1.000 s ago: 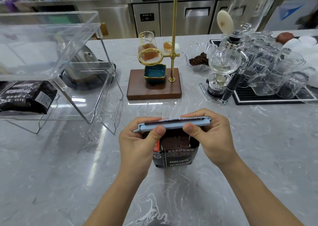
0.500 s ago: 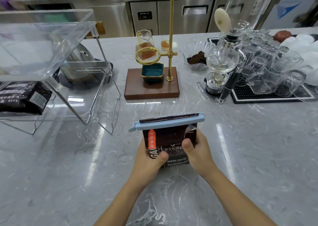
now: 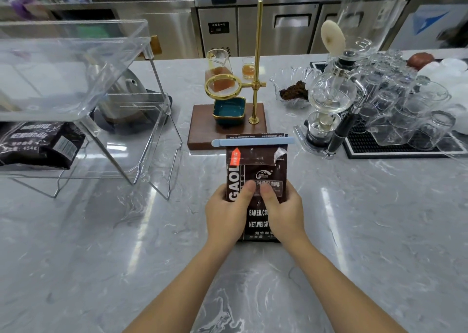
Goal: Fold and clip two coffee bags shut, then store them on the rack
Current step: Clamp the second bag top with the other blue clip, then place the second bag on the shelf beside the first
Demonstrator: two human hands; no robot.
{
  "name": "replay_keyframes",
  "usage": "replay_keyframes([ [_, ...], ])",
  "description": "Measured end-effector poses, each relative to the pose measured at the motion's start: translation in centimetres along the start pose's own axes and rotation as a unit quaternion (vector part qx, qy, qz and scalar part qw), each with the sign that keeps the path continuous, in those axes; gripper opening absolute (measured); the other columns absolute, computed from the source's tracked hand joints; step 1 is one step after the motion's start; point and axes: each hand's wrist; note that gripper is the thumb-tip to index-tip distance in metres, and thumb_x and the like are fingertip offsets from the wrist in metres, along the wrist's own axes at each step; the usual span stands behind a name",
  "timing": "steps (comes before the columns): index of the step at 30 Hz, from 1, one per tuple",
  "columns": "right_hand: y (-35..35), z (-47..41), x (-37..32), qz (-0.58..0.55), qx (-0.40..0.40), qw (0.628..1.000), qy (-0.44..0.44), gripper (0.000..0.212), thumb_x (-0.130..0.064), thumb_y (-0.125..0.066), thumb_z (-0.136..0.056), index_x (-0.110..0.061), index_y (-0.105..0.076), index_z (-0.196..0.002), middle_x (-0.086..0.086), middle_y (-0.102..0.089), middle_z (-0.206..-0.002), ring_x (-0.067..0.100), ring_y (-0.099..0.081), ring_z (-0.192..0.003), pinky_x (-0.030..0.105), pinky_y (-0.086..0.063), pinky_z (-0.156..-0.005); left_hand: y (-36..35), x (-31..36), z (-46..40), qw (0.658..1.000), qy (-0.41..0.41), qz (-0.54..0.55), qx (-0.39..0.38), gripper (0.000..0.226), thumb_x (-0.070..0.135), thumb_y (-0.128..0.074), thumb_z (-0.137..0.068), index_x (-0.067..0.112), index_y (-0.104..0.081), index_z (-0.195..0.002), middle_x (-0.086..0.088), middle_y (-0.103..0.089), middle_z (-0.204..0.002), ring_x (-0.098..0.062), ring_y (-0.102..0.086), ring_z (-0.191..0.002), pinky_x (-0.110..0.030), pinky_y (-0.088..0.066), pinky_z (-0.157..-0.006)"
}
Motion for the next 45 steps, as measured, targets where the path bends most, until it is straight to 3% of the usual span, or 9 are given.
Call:
replay_keyframes([
  [5,-0.3,-1.1,-0.8,0.04,0.007,0.998,-0.045,0.024,-0.043,-0.069,-0.089,-0.019,-0.072,-0.094,-0.001,-0.078,-0.087,0.011,-0.074,-0.08,0.034,-0.06,-0.074,0.1,1.1,-0.9,0.998,0.06,-0.015,-0.022,0.049,0.07,-0.067,-0.075,0.022,-0.076,-0.082,0.011,-0.08,-0.076,-0.002,-0.075,-0.068,-0.025,-0.056,-0.062],
  [9,0.0,-1.1,-1.8,-0.025,-0.035,0.989,-0.141,0.042,-0.055,-0.07,-0.082,-0.017,-0.073,-0.099,0.004,-0.08,-0.092,0.021,-0.077,-0.086,0.045,-0.061,-0.081,1.7,1.5,-0.7,0.984,0.09,0.041,-0.145,0.05,0.052,-0.081,-0.074,0.019,-0.071,-0.11,-0.001,-0.081,-0.1,-0.016,-0.078,-0.09,-0.038,-0.062,-0.08],
  [14,0.3,1.1,-2.7,-0.046,-0.112,0.982,-0.145,0.05,-0.058,-0.074,-0.072,-0.022,-0.071,-0.106,0.001,-0.08,-0.1,0.019,-0.077,-0.09,0.04,-0.061,-0.079,3.6,0.8,1.5,0.975,0.086,0.117,-0.169,0.042,0.024,-0.091,-0.068,0.023,-0.074,-0.106,-0.007,-0.08,-0.103,-0.024,-0.078,-0.093,-0.032,-0.063,-0.072],
  [18,0.6,3.5,-2.7,-0.003,-0.151,0.982,-0.11,0.048,-0.049,-0.079,-0.07,-0.025,-0.068,-0.11,-0.007,-0.078,-0.102,0.011,-0.075,-0.092,0.026,-0.059,-0.075,5.0,0.3,3.0,0.978,0.104,0.118,-0.141,0.037,0.024,-0.093,-0.066,0.02,-0.077,-0.099,-0.01,-0.081,-0.099,-0.027,-0.079,-0.088,-0.036,-0.063,-0.07],
  [23,0.2,5.3,-1.9,0.009,-0.163,0.982,-0.1,0.035,-0.035,-0.079,-0.083,-0.02,-0.067,-0.112,-0.001,-0.078,-0.103,0.016,-0.076,-0.093,0.035,-0.061,-0.08,6.5,0.1,5.1,0.983,0.096,0.11,-0.115,0.039,0.029,-0.095,-0.061,0.024,-0.078,-0.095,-0.006,-0.082,-0.094,-0.025,-0.079,-0.084,-0.033,-0.063,-0.067],
  [28,-1.7,7.0,-1.8,0.029,-0.155,0.983,-0.098,0.018,-0.028,-0.072,-0.088,-0.025,-0.067,-0.105,-0.008,-0.079,-0.097,0.009,-0.075,-0.088,0.022,-0.058,-0.071,9.2,0.1,6.6,0.981,0.101,0.122,-0.111,0.049,0.021,-0.094,-0.067,0.011,-0.072,-0.109,-0.011,-0.08,-0.101,-0.03,-0.078,-0.092,-0.039,-0.063,-0.074],
  [32,-2.9,8.8,-2.2,0.024,-0.162,0.983,-0.083,0.035,-0.045,-0.072,-0.077,-0.028,-0.065,-0.106,-0.015,-0.076,-0.101,0.006,-0.074,-0.09,0.02,-0.058,-0.07,11.3,0.0,7.8,0.983,0.082,0.118,-0.114,0.053,0.025,-0.092,-0.071,0.009,-0.068,-0.116,-0.012,-0.079,-0.107,-0.029,-0.076,-0.097,-0.041,-0.062,-0.081],
  [37,-5.0,11.1,-2.6,-0.028,-0.189,0.977,-0.091,0.028,-0.03,-0.071,-0.083,-0.025,-0.065,-0.11,-0.006,-0.077,-0.103,0.013,-0.075,-0.092,0.024,-0.059,-0.07,14.1,-0.1,9.6,0.98,0.122,0.148,-0.056,0.046,0.051,-0.079,-0.073,0.021,-0.071,-0.107,-0.005,-0.081,-0.1,-0.024,-0.079,-0.088,-0.031,-0.063,-0.068],
  [45,-10.4,14.4,-3.8,-0.035,-0.221,0.97,-0.096,0.038,-0.045,-0.071,-0.078,-0.022,-0.066,-0.108,-0.002,-0.078,-0.101,0.017,-0.075,-0.09,0.026,-0.06,-0.069,20.2,-0.4,11.3,0.978,0.112,0.175,-0.007,0.035,0.05,-0.08,-0.073,0.028,-0.075,-0.1,-0.006,-0.081,-0.099,-0.026,-0.079,-0.086,-0.028,-0.062,-0.064],
])
Point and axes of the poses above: each hand's wrist, its own z-axis away from the middle knuckle, its own y-axis out of the back of the hand, x = y × z
